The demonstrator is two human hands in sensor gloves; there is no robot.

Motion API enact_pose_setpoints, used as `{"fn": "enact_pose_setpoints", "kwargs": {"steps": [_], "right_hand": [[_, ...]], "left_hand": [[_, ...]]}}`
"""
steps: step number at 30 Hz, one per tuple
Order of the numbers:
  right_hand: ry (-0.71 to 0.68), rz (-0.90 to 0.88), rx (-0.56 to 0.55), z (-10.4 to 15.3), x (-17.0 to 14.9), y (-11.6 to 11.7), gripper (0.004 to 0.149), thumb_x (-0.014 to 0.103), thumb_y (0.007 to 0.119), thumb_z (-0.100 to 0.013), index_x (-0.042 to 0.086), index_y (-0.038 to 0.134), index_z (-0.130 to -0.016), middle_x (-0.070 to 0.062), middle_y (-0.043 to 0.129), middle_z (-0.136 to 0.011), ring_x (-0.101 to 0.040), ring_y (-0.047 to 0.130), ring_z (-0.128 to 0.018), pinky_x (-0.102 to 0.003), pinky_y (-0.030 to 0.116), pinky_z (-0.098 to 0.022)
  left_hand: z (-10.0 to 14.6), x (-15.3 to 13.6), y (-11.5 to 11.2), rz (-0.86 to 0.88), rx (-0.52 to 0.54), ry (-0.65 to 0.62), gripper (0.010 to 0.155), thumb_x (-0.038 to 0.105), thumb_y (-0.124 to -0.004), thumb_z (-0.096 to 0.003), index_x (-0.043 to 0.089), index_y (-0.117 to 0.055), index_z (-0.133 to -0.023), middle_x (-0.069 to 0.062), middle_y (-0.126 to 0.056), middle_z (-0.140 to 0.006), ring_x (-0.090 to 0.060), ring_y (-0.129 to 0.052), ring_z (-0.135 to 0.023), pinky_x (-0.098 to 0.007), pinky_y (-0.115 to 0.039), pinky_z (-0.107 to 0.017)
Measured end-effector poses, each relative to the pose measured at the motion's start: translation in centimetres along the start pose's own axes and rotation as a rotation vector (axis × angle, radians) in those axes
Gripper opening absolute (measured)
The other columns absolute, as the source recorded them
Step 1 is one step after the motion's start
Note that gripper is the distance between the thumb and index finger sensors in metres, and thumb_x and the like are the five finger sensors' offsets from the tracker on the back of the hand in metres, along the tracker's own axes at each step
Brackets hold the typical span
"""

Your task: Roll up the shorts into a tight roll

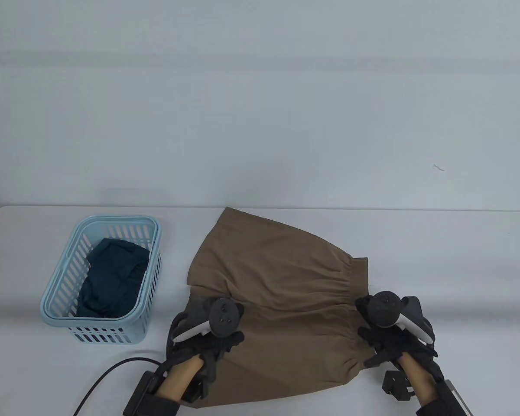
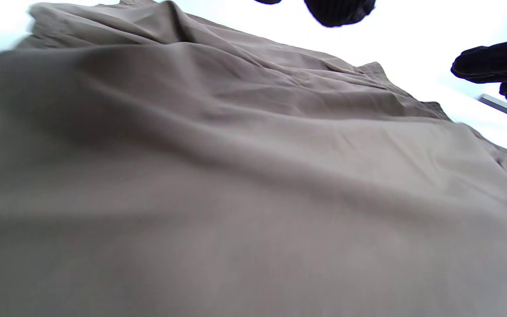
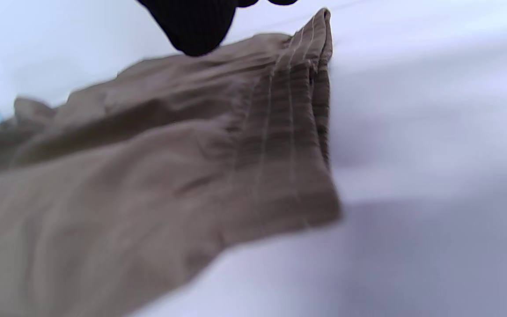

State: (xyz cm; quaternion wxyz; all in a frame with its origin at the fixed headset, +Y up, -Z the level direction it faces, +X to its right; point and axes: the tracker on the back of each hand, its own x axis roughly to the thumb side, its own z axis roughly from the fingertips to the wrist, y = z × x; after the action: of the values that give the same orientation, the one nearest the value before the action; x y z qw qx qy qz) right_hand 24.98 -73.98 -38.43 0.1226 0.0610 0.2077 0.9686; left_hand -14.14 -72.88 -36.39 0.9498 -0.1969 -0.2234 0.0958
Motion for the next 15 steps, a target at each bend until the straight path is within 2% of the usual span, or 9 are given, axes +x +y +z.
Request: {"fn": "enact_pose_setpoints", "kwargs": {"steps": [4, 6, 11, 13, 15], "right_hand": [[0.036, 0.138, 0.157, 1.6, 0.1, 1.5, 0.077, 0.027, 0.070, -0.053, 0.018, 0.017, -0.108, -0.012, 0.013, -0.115, -0.038, 0.018, -0.108, -0.068, 0.024, -0.073], [0.047, 0.184, 0.187, 2.0, 0.2, 2.2, 0.081, 0.027, 0.072, -0.052, 0.016, 0.014, -0.108, -0.014, 0.010, -0.115, -0.040, 0.017, -0.108, -0.068, 0.024, -0.073], [0.062, 0.240, 0.207, 2.1, 0.6, 4.0, 0.085, 0.027, 0.076, -0.051, 0.015, 0.013, -0.108, -0.015, 0.010, -0.114, -0.041, 0.018, -0.107, -0.068, 0.027, -0.073], [0.063, 0.216, 0.189, 1.8, 0.6, 5.0, 0.083, 0.027, 0.076, -0.051, 0.016, 0.016, -0.108, -0.014, 0.012, -0.114, -0.041, 0.020, -0.107, -0.068, 0.028, -0.073], [0.058, 0.185, 0.185, 1.7, 0.4, 5.2, 0.081, 0.026, 0.074, -0.051, 0.017, 0.015, -0.106, -0.015, 0.009, -0.112, -0.041, 0.021, -0.107, -0.067, 0.029, -0.073]], "left_hand": [[3.6, -0.7, -1.8, -0.017, -0.096, -0.053, 0.072, 0.041, -0.058, -0.0590, 0.007, -0.025, -0.114, -0.026, -0.023, -0.117, -0.054, -0.030, -0.107, -0.075, -0.023, -0.066], [4.5, -0.8, -2.9, -0.027, -0.172, -0.060, 0.076, 0.042, -0.059, -0.0585, 0.006, -0.022, -0.114, -0.027, -0.021, -0.117, -0.054, -0.029, -0.107, -0.075, -0.023, -0.066], [5.0, -1.2, -5.7, -0.144, -0.351, -0.054, 0.092, 0.048, -0.064, -0.0556, 0.003, -0.007, -0.111, -0.031, -0.010, -0.114, -0.057, -0.024, -0.106, -0.076, -0.022, -0.065], [4.8, -1.4, -6.6, -0.210, -0.465, -0.014, 0.097, 0.049, -0.065, -0.0547, 0.001, 0.001, -0.108, -0.031, -0.001, -0.112, -0.055, -0.014, -0.105, -0.077, -0.020, -0.065], [4.7, -1.3, -6.9, -0.294, -0.441, -0.008, 0.098, 0.048, -0.067, -0.0543, 0.002, 0.002, -0.107, -0.030, 0.002, -0.110, -0.055, -0.012, -0.104, -0.076, -0.020, -0.065]]}}
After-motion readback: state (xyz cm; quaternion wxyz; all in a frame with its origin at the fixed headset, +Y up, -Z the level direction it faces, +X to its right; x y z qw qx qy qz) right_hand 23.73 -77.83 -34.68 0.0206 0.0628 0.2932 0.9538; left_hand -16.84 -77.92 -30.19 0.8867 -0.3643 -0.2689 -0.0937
